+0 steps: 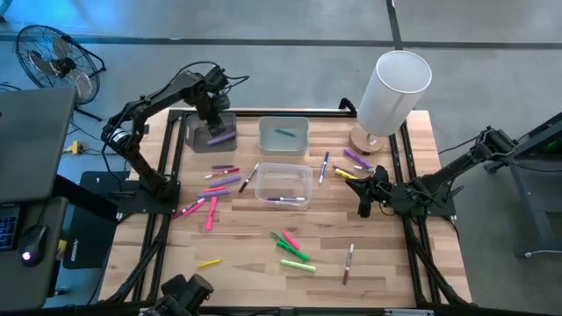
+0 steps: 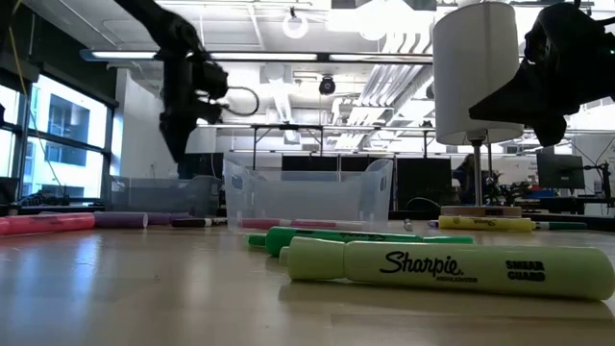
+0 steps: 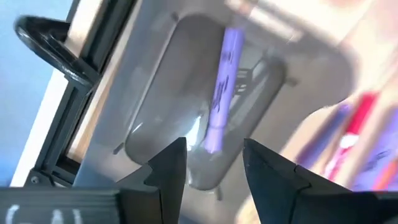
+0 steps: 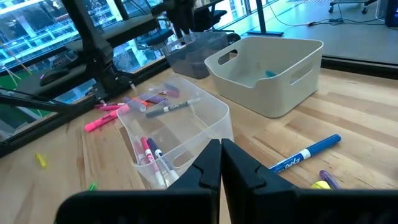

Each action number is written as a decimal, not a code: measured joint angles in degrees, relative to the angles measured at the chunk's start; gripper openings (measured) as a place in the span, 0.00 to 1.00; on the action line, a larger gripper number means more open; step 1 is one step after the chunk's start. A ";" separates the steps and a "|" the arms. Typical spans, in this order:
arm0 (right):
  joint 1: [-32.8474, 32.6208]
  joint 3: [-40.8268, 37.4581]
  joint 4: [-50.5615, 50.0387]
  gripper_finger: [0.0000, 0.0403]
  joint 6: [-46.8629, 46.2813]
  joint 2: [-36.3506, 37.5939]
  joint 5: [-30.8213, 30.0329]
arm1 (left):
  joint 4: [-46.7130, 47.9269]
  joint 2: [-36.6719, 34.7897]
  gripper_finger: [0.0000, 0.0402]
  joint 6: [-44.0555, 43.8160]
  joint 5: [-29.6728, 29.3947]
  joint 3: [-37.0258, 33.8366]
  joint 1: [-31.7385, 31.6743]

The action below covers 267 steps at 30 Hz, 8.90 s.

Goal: Pick & Place Markers
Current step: Put the blue marker into the white bin, then put the bottom left violet highlighter into the black bin

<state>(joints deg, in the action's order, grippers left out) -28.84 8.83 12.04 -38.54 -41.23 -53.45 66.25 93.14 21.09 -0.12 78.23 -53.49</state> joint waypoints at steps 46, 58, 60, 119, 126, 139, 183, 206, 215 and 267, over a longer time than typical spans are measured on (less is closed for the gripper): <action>-0.02 0.37 2.46 0.00 0.03 0.00 7.24 | -24.59 -7.63 0.00 -47.48 4.42 -13.82 59.88; 13.29 26.57 -24.43 0.00 3.39 -12.82 6.65 | -25.56 -29.18 0.00 -44.78 1.09 -32.34 56.62; 17.92 33.45 -31.47 0.00 0.72 -19.09 9.16 | -25.52 -33.11 0.00 -42.91 0.90 -34.40 54.23; 44.87 45.25 -47.72 0.07 -31.71 -56.81 38.14 | -26.29 -41.44 0.00 -21.34 13.53 -36.80 38.11; 40.95 45.96 -48.39 0.06 -26.64 -44.31 31.36 | -26.33 -41.44 0.00 -21.36 13.47 -36.80 38.11; 29.30 51.51 -12.32 0.06 15.42 -39.63 26.97 | -27.52 -41.44 0.00 -21.34 6.69 -36.78 38.14; 24.35 62.03 -53.18 0.15 15.25 -50.61 43.44 | -28.61 -35.59 0.35 -27.40 0.14 -36.71 39.44; 18.53 29.63 -40.09 0.01 -2.05 -8.16 36.05 | -19.77 -14.14 0.35 -24.62 -6.39 -35.88 54.27; 18.53 29.63 -40.25 0.00 -0.48 -8.04 36.05 | -21.07 -10.37 0.35 -26.49 -5.34 -35.90 54.27; 18.53 29.67 -37.76 0.00 0.04 -8.07 34.32 | -2.12 -5.57 0.20 -10.63 -6.69 -4.82 48.94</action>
<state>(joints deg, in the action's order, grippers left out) -10.31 38.50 -25.72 -38.50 -49.30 -19.13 64.13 87.57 10.46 -6.81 73.41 -4.55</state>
